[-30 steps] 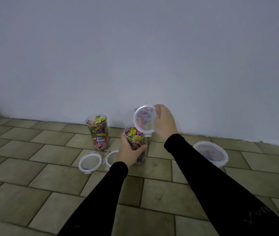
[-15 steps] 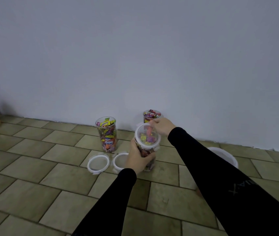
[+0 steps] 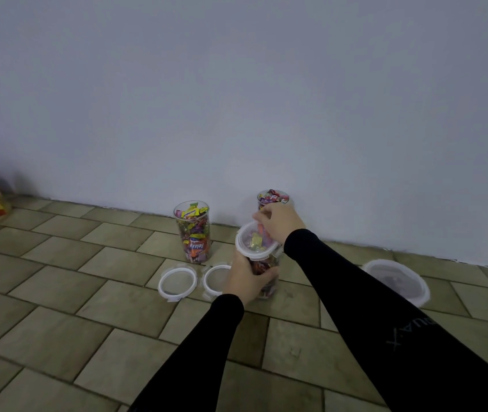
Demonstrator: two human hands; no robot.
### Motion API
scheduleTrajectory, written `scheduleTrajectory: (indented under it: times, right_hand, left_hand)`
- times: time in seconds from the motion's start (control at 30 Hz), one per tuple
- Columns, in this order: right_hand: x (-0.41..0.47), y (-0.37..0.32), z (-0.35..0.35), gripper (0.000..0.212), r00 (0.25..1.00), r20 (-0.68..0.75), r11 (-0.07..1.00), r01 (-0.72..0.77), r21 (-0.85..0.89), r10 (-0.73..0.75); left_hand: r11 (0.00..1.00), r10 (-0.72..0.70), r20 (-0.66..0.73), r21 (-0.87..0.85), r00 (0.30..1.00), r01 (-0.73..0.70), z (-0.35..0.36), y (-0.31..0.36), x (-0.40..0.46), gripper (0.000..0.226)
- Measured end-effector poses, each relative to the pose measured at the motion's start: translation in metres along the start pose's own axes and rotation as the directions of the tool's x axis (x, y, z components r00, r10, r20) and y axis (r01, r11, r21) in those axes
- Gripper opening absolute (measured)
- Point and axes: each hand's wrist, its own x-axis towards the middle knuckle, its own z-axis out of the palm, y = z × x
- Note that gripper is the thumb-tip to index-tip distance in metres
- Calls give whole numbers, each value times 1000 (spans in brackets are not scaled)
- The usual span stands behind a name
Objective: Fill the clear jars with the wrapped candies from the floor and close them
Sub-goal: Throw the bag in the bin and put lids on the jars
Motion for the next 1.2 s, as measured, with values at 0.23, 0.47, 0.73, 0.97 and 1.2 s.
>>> scheduleTrajectory:
  times: [0.23, 0.47, 0.73, 0.97, 1.2]
  right_hand:
    - [-3, 5, -5, 32, 1000, 11, 998, 16, 54, -17]
    - [2, 6, -11, 37, 999, -8, 991, 46, -123, -48]
    - [-5, 10, -10, 28, 953, -172, 963, 224, -149, -249]
    - [-15, 31, -7, 24, 860, -12, 827, 486, -282, -510]
    - [-8, 15, -12, 11, 971, -126, 979, 202, -8, -201]
  left_hand:
    - [999, 24, 9, -28, 1000, -24, -1, 4, -2, 85]
    - [998, 29, 18, -47, 999, -28, -1, 2, -1, 94]
    - [994, -91, 72, 60, 993, 87, -1, 2, 4, 45]
    - [994, -60, 72, -91, 996, 66, 0, -3, 0, 51]
    - [997, -4, 35, -73, 999, 7, -3, -1, -2, 73]
